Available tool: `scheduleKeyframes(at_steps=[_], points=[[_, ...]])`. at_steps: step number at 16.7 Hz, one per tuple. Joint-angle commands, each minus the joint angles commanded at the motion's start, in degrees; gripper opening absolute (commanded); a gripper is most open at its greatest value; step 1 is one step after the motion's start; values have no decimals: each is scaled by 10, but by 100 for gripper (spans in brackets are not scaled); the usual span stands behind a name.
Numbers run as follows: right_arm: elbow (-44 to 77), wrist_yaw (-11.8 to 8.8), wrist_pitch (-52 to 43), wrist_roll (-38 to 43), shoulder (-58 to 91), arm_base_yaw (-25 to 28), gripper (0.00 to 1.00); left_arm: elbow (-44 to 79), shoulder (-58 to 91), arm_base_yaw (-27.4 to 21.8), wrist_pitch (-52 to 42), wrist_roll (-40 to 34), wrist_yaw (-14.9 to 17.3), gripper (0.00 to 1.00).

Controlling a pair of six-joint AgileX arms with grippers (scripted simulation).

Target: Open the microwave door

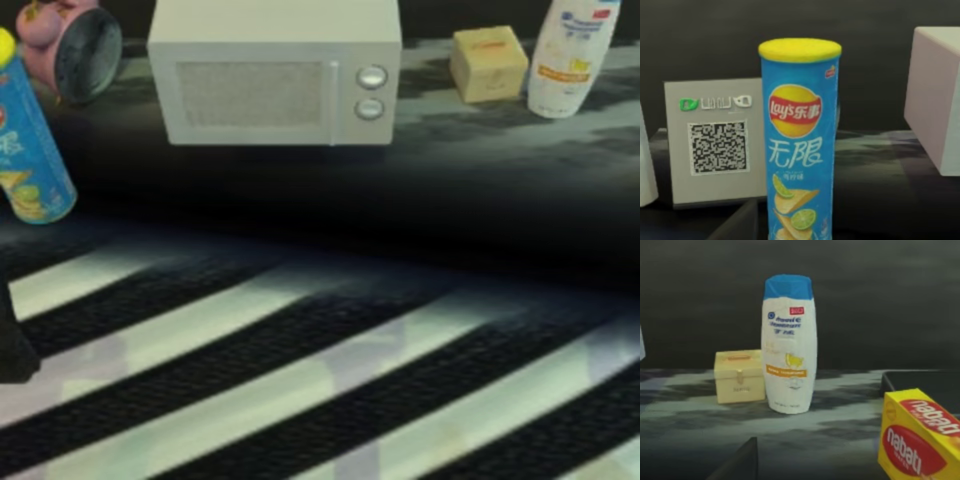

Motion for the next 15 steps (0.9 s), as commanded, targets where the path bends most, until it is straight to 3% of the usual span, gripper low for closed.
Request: scheduleKeyframes(at_steps=[7,15], points=[[0,0,0,0,0,0,100,64,75,-25,-75,2,-7,100],[0,0,0,0,0,0,100,411,398,-130,-306,-44,-36,100]])
